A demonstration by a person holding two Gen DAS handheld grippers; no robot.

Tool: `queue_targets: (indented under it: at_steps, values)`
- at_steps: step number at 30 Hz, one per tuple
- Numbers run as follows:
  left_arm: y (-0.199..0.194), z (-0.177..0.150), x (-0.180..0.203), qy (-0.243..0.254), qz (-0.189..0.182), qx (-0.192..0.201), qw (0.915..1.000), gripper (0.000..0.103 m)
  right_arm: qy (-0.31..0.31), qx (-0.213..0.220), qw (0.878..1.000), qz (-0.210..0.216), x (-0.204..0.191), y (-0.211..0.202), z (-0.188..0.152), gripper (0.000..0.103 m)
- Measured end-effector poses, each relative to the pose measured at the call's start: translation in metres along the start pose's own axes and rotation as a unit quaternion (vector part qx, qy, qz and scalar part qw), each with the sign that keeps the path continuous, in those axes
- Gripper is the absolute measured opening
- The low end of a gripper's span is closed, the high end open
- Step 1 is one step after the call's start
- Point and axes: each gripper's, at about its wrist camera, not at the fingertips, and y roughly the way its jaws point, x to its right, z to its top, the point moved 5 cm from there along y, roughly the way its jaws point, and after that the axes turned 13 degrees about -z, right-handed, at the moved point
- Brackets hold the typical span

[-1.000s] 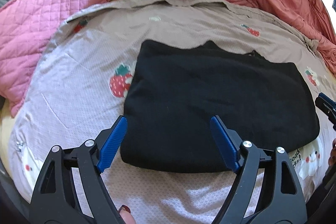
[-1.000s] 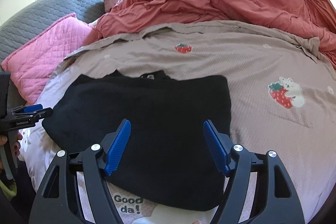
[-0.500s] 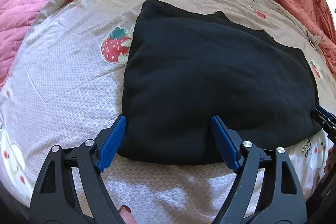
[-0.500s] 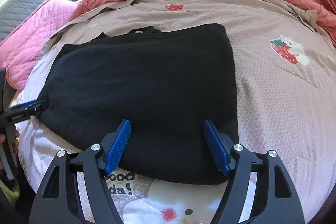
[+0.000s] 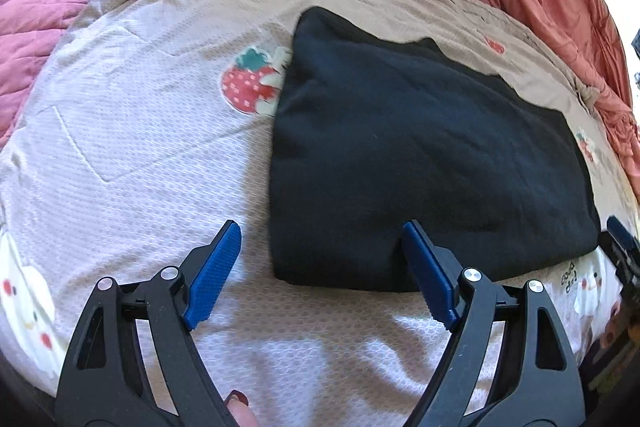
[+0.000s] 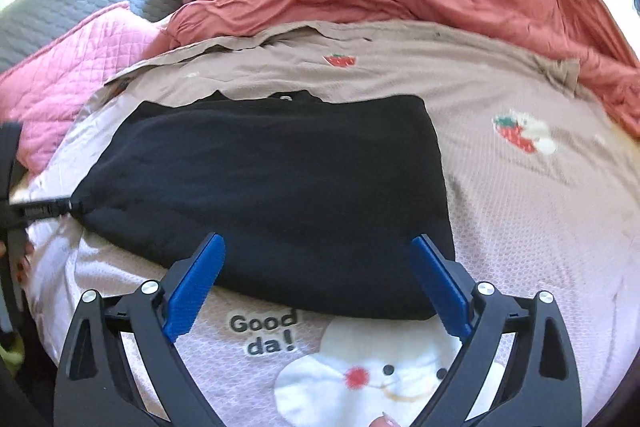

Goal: Fold small clothes
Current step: 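Move both tools to the side edge of the folded shirt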

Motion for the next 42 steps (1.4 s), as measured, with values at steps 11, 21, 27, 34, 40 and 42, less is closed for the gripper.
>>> queue_targets:
  at_steps: [11,21,27,34,40,42]
  values:
    - [-0.024,0.018,-0.012,-0.004,0.008,0.034,0.9994,0.086,-0.071,0.018,0.997,-0.007,-0.059,-0.027,-0.011,0.098]
    - [-0.028,0.025,-0.044,-0.034,0.015,0.040,0.9985,0.091,-0.136,0.022,0.990,0.005,-0.134,-0.030,-0.010,0.098]
    - [-0.029,0.027,-0.062,-0.048,0.031,0.041,0.9975,0.091,-0.174,0.033,0.984,0.006,-0.178,-0.026,-0.005,0.098]
    - [-0.029,0.030,-0.079,-0.065,0.035,0.048,0.9961,0.091,-0.220,0.036,0.975,0.001,-0.220,-0.012,-0.003,0.098]
    - [-0.029,0.033,-0.103,-0.099,0.033,0.056,0.9930,0.091,-0.270,0.049,0.961,-0.020,-0.249,0.002,-0.006,0.098]
    - [-0.029,0.035,-0.107,-0.106,0.030,0.059,0.9922,0.091,-0.285,0.053,0.957,-0.025,-0.258,0.007,-0.007,0.098]
